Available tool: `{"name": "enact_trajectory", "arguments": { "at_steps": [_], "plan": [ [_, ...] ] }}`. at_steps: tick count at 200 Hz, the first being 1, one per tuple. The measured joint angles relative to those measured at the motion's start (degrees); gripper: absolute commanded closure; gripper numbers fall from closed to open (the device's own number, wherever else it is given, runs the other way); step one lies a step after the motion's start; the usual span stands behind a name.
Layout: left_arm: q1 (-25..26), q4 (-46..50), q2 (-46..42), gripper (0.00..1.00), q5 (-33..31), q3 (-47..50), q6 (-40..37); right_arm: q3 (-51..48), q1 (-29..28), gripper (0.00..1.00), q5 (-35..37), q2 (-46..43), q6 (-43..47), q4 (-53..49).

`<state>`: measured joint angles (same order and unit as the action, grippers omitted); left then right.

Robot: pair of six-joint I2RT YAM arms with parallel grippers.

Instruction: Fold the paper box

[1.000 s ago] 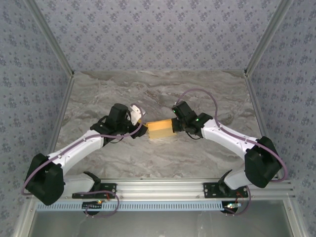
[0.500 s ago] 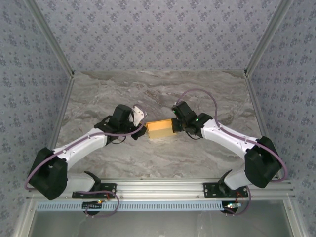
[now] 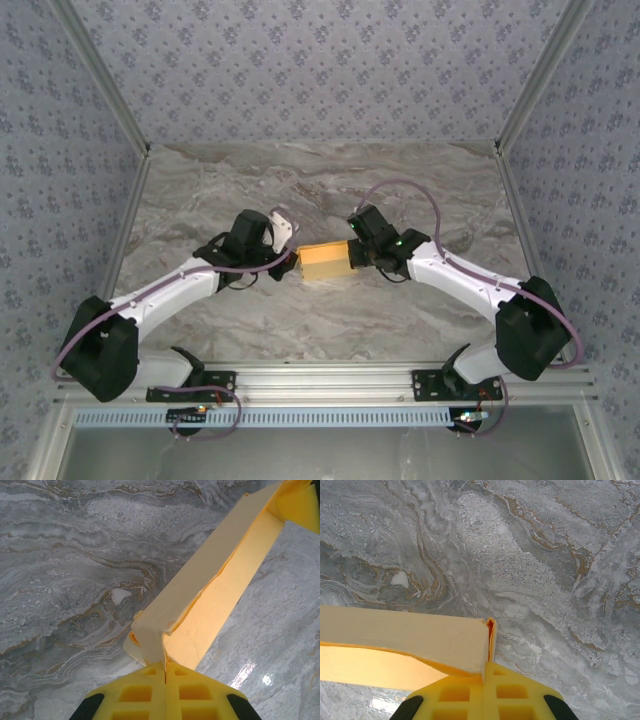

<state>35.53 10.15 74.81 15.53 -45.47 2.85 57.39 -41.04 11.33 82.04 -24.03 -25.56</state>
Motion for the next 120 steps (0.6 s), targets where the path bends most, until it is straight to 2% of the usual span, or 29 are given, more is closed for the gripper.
{"name": "enact_trajectory", "arguments": {
  "at_steps": [120],
  "plan": [
    [0.55, -4.85, 0.00, 1.00, -0.72, 0.57, 25.07, -0.02, -0.26, 0.99, 0.48, 0.00, -0.44, -0.11]
  ]
}}
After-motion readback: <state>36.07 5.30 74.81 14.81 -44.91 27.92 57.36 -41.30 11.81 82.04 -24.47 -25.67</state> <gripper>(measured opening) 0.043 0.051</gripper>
